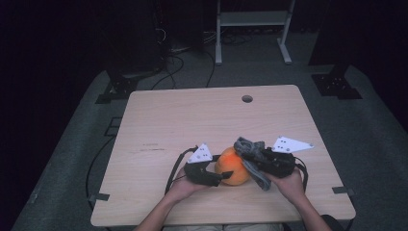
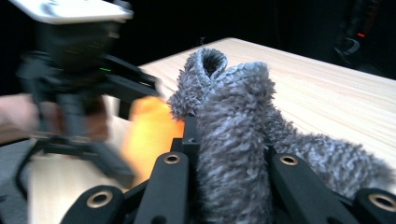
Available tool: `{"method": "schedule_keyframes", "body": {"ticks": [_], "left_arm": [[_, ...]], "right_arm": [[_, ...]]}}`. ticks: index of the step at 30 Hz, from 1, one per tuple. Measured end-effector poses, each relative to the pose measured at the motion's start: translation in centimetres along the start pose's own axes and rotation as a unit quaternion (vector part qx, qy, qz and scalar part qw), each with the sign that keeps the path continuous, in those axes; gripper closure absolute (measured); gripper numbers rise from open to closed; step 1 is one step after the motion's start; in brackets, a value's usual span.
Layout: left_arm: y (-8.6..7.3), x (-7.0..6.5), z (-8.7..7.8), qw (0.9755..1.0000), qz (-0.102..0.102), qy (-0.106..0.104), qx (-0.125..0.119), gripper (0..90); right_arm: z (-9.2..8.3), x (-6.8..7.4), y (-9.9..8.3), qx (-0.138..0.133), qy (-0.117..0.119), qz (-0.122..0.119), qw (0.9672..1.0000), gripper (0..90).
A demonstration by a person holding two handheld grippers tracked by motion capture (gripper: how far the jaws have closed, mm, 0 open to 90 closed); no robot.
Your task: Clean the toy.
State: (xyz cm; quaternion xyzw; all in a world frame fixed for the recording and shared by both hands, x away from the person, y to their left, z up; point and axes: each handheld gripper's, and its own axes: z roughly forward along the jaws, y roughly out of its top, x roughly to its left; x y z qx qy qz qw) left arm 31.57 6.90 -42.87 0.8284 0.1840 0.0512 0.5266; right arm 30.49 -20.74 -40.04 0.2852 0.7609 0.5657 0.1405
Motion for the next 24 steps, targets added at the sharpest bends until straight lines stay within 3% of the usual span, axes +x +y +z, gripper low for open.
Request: {"method": "schedule_keyframes", "body": {"ticks": [1, 3, 5, 6, 8, 11, 12, 13, 15, 17, 19, 20, 22, 23, 24], "left_arm": [[0.0, 0.0, 0.0, 1.0, 0.002, -0.008, -0.002, 26.5], [0.1, 0.0, 0.3, 1.0, 0.001, 0.007, 0.001, 21.4], [0.0, -0.2, 0.6, 0.9995, 0.012, 0.028, 0.001, 23.8], [-0.1, -0.3, 0.7, 0.9991, 0.018, 0.038, -0.006, 29.6], [-0.2, -0.7, 0.9, 0.9987, 0.023, 0.044, -0.007, 36.9], [-0.3, -1.4, 1.1, 0.9978, 0.047, 0.046, 0.003, 40.8], [-0.3, -1.5, 1.0, 0.9977, 0.049, 0.046, 0.003, 41.5], [-0.4, -1.5, 0.9, 0.9979, 0.047, 0.045, 0.003, 41.8], [-0.5, -1.6, 0.8, 0.9978, 0.052, 0.041, 0.002, 41.5], [-0.2, -1.6, 0.8, 0.9981, 0.053, 0.033, 0.001, 34.9], [0.1, -1.2, 0.8, 0.9989, 0.036, 0.029, -0.001, 23.2], [0.2, -0.8, 1.0, 0.9994, 0.019, 0.028, 0.008, 16.9], [0.0, -0.4, 1.7, 0.9995, 0.0, 0.009, 0.03, 10.8], [-0.1, -0.6, 1.8, 0.9995, 0.001, 0.006, 0.032, 11.4], [-0.3, -1.1, 1.9, 0.9994, 0.021, 0.011, 0.027, 15.2]], "right_arm": [[-0.2, -0.3, -0.2, 0.002, -0.006, 0.004, 1.0, 74.8], [-0.4, -0.7, -0.4, 0.007, -0.013, 0.01, 0.9998, 74.8], [-0.5, -0.9, -0.5, 0.003, -0.003, 0.02, 0.9998, 74.9], [-0.4, -0.7, -0.5, 0.002, 0.002, 0.018, 0.9998, 74.9], [-0.2, 0.2, -0.2, -0.004, 0.027, 0.011, 0.9996, 74.8], [0.6, 2.2, 0.4, -0.006, 0.07, -0.011, 0.9975, 74.9], [0.8, 2.7, 0.7, 0.003, 0.062, -0.03, 0.9976, 74.8], [0.9, 2.5, 0.8, 0.004, 0.059, -0.033, 0.9977, 74.9], [0.6, 1.5, 0.8, 0.001, 0.044, -0.015, 0.9989, 74.9], [0.1, 0.5, 0.6, 0.008, 0.024, -0.005, 0.9997, 74.9], [-0.4, 0.1, 0.4, 0.019, 0.018, 0.003, 0.9997, 74.9], [-0.6, 0.0, 0.3, 0.021, 0.022, 0.005, 0.9995, 74.8], [-0.8, 0.2, 0.2, 0.027, 0.053, 0.014, 0.9981, 74.9], [-0.7, 0.6, 0.3, 0.029, 0.07, 0.01, 0.9971, 74.9], [-0.4, 1.1, 0.4, 0.032, 0.079, 0.006, 0.9963, 74.8]]}}
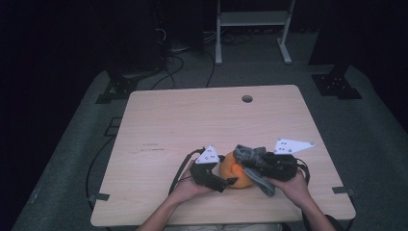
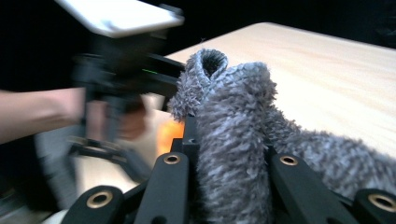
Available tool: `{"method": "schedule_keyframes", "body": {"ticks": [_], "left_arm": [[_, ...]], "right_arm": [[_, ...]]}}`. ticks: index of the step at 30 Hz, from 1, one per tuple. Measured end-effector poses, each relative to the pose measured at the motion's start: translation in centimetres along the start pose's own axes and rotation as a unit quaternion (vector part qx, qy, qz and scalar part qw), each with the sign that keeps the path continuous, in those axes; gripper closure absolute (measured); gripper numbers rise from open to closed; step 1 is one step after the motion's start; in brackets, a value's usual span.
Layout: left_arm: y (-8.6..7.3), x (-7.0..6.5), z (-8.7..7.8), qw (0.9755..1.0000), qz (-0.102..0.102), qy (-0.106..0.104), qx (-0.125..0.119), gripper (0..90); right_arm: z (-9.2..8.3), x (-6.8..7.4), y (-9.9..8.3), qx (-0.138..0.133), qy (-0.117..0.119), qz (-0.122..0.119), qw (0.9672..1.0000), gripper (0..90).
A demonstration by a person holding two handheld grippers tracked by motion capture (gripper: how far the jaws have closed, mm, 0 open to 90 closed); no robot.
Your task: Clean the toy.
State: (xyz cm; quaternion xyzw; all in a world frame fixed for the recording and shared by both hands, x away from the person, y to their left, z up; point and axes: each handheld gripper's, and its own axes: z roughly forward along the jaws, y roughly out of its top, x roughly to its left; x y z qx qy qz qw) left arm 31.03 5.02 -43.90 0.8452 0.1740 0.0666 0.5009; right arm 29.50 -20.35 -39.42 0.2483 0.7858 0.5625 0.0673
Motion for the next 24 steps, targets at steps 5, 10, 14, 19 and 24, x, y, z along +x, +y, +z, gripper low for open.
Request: {"method": "schedule_keyframes", "body": {"ticks": [5, 10, 14, 19, 24], "left_arm": [[0.0, -1.0, -0.3, 0.9986, 0.047, 0.026, -0.004, 35.9], [0.0, -1.1, -0.3, 0.9983, 0.052, 0.026, -0.01, 38.4], [0.0, -1.2, -0.1, 0.9981, 0.056, 0.021, -0.01, 37.7], [0.0, -1.7, 0.1, 0.997, 0.075, 0.019, -0.004, 36.7], [-0.2, -1.8, -0.3, 0.9965, 0.079, 0.026, -0.002, 37.1]], "right_arm": [[1.2, 1.0, 1.1, 0.021, -0.025, -0.029, 0.9991, 74.9], [-0.1, -1.3, 0.7, 0.017, -0.064, 0.002, 0.9978, 75.1], [-1.5, -2.9, 0.1, 0.019, -0.098, 0.019, 0.9949, 75.1], [-0.7, -1.0, 0.9, 0.01, -0.034, 0.009, 0.9993, 75.0], [0.4, -0.3, 1.0, 0.027, -0.041, -0.014, 0.9987, 75.1]]}}
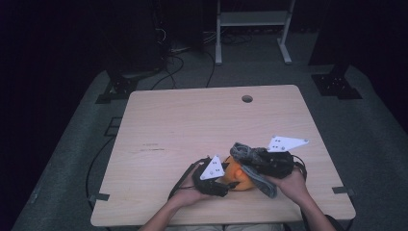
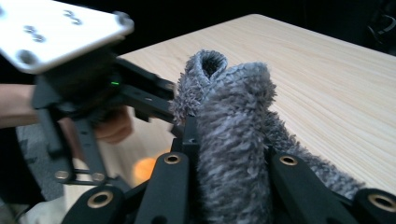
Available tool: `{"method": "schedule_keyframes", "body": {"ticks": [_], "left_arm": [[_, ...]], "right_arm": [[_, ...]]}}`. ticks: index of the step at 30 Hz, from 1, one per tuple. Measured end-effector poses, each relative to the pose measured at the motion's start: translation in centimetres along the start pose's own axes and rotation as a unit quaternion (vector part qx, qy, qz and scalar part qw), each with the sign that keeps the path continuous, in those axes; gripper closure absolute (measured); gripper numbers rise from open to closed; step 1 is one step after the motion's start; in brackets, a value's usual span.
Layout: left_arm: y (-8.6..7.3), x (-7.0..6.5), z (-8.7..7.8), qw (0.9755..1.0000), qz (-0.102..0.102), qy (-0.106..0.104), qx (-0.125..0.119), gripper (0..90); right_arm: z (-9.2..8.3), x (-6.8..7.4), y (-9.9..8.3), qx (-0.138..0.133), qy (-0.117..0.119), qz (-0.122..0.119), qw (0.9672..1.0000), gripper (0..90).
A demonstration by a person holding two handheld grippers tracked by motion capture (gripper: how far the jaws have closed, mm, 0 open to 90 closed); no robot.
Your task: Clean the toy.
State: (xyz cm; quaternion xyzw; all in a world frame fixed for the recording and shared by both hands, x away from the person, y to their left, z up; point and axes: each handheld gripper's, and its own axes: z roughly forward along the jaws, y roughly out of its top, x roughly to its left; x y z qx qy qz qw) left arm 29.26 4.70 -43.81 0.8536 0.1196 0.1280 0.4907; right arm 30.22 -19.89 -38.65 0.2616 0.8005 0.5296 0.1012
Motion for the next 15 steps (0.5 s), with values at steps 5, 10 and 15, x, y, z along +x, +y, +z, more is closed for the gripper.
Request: {"method": "schedule_keyframes", "body": {"ticks": [5, 10, 15], "left_arm": [[-0.2, 0.3, -0.2, 0.9999, -0.008, -0.007, -0.006, 37.3], [-0.1, 0.4, -0.2, 0.9999, -0.01, -0.005, -0.008, 37.3], [0.0, 1.3, -1.3, 0.9992, -0.034, 0.006, -0.022, 38.3]], "right_arm": [[-1.7, -3.1, -1.4, -0.004, -0.052, 0.043, 0.9977, 75.1], [-1.9, -2.7, -1.1, -0.017, -0.029, 0.042, 0.9985, 75.2], [-2.1, -4.1, -1.7, -0.004, -0.073, 0.053, 0.9959, 75.2]]}}
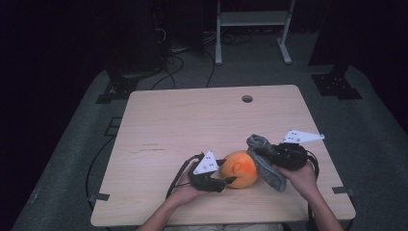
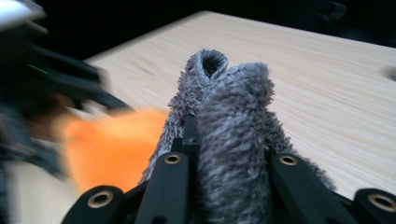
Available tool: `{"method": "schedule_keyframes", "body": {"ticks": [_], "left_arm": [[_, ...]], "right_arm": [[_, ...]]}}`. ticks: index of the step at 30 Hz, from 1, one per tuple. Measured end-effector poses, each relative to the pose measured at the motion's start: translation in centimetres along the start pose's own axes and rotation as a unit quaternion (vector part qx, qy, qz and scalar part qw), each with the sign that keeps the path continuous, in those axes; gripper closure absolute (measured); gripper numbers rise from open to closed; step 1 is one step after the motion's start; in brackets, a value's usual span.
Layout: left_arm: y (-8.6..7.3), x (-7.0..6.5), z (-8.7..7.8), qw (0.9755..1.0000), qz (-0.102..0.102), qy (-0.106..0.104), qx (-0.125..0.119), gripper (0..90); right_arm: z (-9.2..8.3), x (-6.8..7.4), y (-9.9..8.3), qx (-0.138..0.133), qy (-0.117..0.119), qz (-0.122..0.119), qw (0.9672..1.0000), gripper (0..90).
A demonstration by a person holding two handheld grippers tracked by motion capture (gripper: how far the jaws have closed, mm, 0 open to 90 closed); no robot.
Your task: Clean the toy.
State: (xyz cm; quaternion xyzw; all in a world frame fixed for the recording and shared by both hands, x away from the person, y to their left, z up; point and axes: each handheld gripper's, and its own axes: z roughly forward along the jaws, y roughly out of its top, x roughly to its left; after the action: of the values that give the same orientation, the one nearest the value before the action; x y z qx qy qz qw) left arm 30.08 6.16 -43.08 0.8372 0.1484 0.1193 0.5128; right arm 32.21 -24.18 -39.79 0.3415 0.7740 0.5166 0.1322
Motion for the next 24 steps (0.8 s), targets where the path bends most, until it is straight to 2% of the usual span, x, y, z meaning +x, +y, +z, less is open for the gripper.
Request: {"method": "schedule_keyframes", "body": {"ticks": [1, 3, 4, 5, 7, 9, 11, 13, 15, 17, 18, 19, 20, 22, 23, 24], "left_arm": [[0.0, 0.1, -0.2, 1.0, -0.003, 0.002, -0.002, 38.4], [-0.1, 0.2, -0.3, 1.0, -0.006, 0.0, -0.002, 38.7], [-0.1, 0.2, -0.2, 1.0, -0.009, -0.001, -0.003, 39.0], [-0.1, 0.2, -0.2, 0.9999, -0.01, -0.001, -0.005, 39.1], [-0.1, 0.3, -0.3, 0.9999, -0.012, 0.0, -0.007, 39.1], [-0.1, 0.7, -0.7, 0.9998, -0.017, 0.003, -0.01, 39.1], [0.0, 0.9, -1.1, 0.9996, -0.023, 0.006, -0.016, 39.4], [0.0, 1.2, -1.3, 0.9994, -0.028, 0.008, -0.018, 39.6], [0.0, 1.3, -1.2, 0.9991, -0.035, 0.01, -0.02, 40.1], [0.2, 1.1, -1.0, 0.999, -0.037, 0.011, -0.021, 40.3], [0.2, 1.0, -1.0, 0.9991, -0.036, 0.01, -0.021, 40.3], [0.3, 0.9, -1.0, 0.9993, -0.032, 0.008, -0.018, 40.1], [0.2, 0.9, -0.9, 0.9994, -0.028, 0.009, -0.016, 39.3], [0.1, 1.1, -0.8, 0.9991, -0.039, -0.003, -0.016, 33.1], [0.1, 1.4, -0.6, 0.999, -0.044, -0.009, -0.011, 27.8], [0.1, 1.5, -0.3, 0.9988, -0.048, -0.005, 0.002, 21.4]], "right_arm": [[-0.1, -0.5, -0.3, 0.002, -0.006, 0.008, 0.9999, 75.1], [-0.5, -0.5, -0.5, -0.007, 0.003, 0.019, 0.9998, 75.1], [-0.6, 0.0, -0.3, -0.017, 0.018, 0.016, 0.9996, 75.1], [-0.6, 1.0, 0.2, -0.024, 0.032, -0.001, 0.9992, 75.1], [0.1, 2.1, 0.6, -0.016, 0.042, -0.02, 0.9988, 75.1], [1.0, 2.1, 0.2, -0.003, 0.038, -0.021, 0.9991, 75.1], [1.4, 1.2, -0.4, 0.014, 0.024, -0.009, 0.9996, 75.0], [1.1, 1.2, -0.4, 0.009, 0.026, -0.004, 0.9996, 75.0], [0.6, 2.0, 0.2, -0.019, 0.057, 0.002, 0.9982, 75.0], [0.6, 3.2, 0.8, -0.044, 0.095, -0.004, 0.9945, 75.0], [0.7, 3.8, 1.0, -0.047, 0.108, -0.011, 0.993, 74.9], [1.0, 4.2, 1.1, -0.042, 0.109, -0.019, 0.993, 74.9], [1.4, 4.2, 0.9, -0.031, 0.098, -0.029, 0.9942, 74.9], [1.8, 3.4, 0.4, -0.021, 0.09, -0.019, 0.9956, 74.8], [1.8, 3.0, 0.3, -0.017, 0.079, -0.017, 0.9966, 74.8], [1.5, 2.7, 0.2, -0.016, 0.073, -0.011, 0.9971, 74.8]]}}
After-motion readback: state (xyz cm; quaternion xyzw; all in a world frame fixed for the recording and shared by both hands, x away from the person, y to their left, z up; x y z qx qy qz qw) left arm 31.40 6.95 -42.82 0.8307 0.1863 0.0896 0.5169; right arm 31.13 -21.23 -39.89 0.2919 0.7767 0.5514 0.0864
